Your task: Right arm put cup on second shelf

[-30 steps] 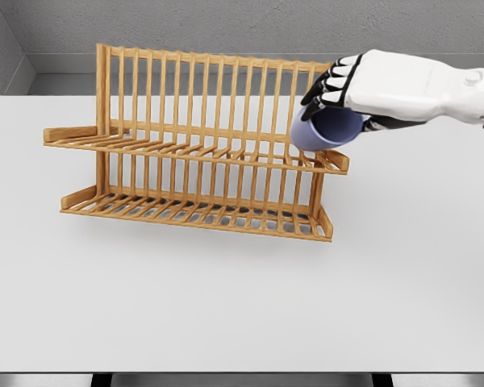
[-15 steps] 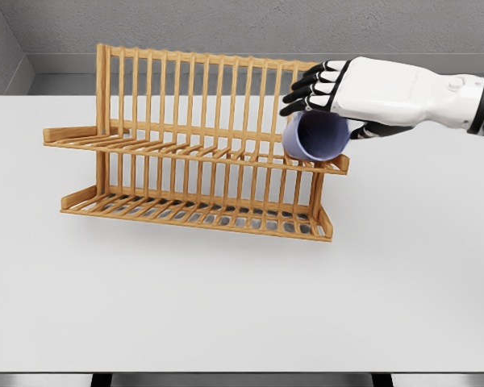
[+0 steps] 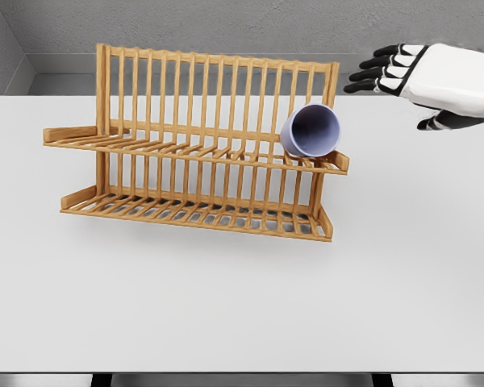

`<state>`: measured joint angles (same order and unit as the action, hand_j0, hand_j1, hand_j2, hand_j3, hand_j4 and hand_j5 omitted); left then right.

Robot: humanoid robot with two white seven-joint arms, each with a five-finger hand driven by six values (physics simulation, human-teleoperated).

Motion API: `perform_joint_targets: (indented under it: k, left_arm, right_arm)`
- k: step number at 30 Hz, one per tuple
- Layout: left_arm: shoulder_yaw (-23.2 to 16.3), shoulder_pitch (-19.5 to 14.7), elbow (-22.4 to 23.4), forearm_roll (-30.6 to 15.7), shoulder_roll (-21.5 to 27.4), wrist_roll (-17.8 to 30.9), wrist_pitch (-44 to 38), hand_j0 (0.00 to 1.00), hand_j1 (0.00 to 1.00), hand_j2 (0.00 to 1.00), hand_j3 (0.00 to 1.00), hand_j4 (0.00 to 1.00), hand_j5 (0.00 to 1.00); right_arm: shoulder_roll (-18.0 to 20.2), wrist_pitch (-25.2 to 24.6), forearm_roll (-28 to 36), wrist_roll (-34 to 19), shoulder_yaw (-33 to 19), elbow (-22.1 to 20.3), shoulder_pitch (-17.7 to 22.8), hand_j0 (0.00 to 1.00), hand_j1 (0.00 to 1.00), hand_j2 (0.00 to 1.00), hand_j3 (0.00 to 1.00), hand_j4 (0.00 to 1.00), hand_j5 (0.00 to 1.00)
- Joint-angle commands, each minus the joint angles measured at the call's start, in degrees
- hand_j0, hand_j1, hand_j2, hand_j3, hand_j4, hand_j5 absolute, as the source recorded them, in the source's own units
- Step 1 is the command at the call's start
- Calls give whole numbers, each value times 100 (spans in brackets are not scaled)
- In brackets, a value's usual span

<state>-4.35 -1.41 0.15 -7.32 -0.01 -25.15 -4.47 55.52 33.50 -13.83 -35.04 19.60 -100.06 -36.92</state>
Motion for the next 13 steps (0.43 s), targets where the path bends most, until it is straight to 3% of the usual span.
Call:
perform_joint_targets:
  k: [1,5,13]
  left_arm:
    - [-4,0,2,-7,1,1,-1,100,100,100,100,100,100]
    - [-4,0,2,2,1,1,-1,100,100,100,100,100,100]
    - [13,0,2,-33,1,-7,-1,100,100,100,100,100,100]
  right_arm:
    - [134,-1,29,4,-88,4,27,100,100,100,100,100,100]
    - [116,148,38,4,-88,66,273,100,100,100,100,100,100]
    - [99,148,29,4,-71,31,317,100,100,100,100,100,100]
